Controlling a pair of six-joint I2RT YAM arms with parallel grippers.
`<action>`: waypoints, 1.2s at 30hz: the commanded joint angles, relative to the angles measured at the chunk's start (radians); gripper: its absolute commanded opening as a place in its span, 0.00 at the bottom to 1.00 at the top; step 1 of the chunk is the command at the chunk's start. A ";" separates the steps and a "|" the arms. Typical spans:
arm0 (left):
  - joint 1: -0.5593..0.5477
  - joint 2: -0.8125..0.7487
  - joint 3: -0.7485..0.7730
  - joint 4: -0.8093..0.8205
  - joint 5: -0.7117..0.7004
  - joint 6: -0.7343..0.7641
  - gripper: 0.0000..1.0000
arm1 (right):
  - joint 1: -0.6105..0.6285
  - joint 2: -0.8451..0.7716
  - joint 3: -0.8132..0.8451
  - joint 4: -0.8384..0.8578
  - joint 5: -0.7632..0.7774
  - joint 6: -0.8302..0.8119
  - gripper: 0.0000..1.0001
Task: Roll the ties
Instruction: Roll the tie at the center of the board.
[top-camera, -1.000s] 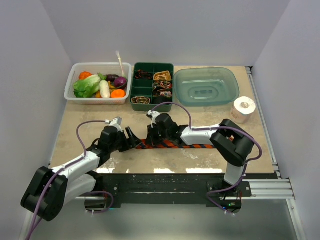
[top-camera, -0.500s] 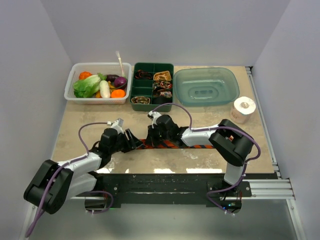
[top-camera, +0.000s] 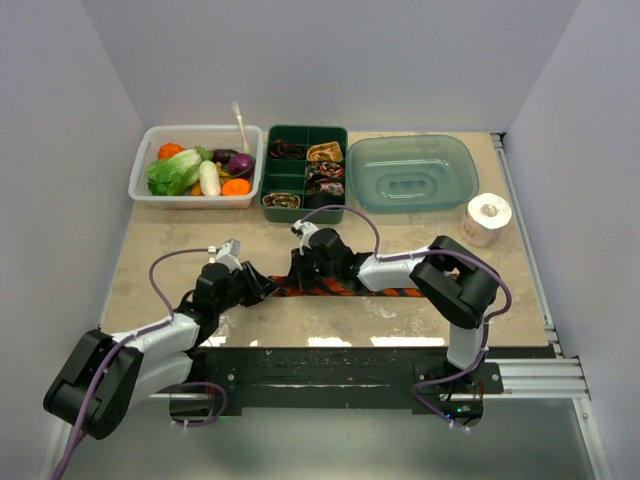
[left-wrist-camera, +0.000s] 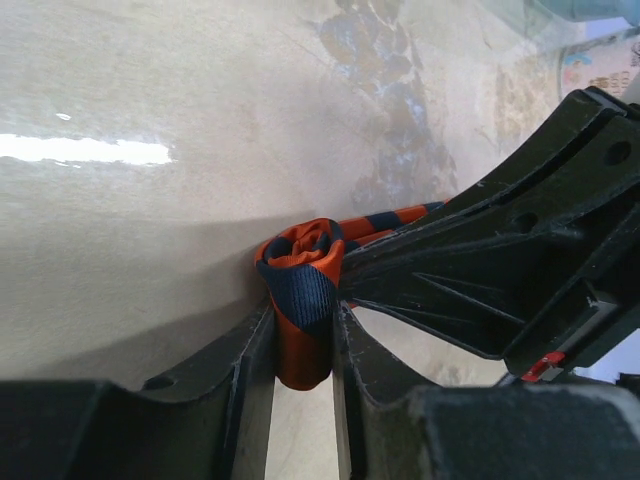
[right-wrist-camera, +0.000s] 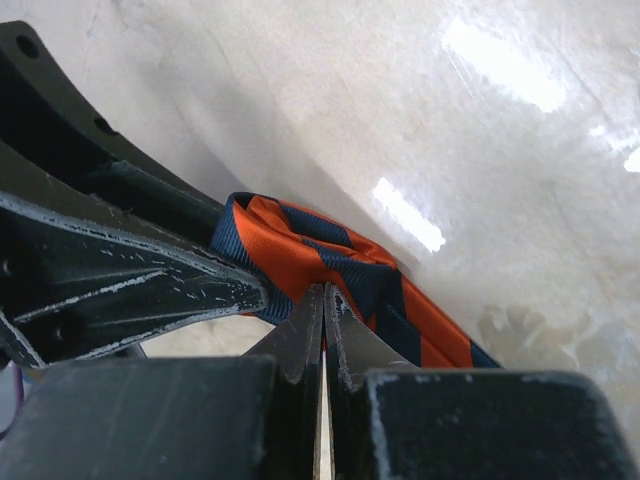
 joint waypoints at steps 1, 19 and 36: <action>0.001 -0.069 0.093 -0.063 -0.053 0.072 0.24 | 0.011 0.085 0.067 -0.008 -0.024 0.004 0.00; 0.001 0.026 0.478 -0.672 -0.244 0.379 0.00 | 0.018 0.075 0.210 -0.083 -0.012 -0.008 0.00; 0.000 0.073 0.532 -0.750 -0.244 0.410 0.00 | 0.017 0.105 0.233 -0.082 0.000 0.003 0.00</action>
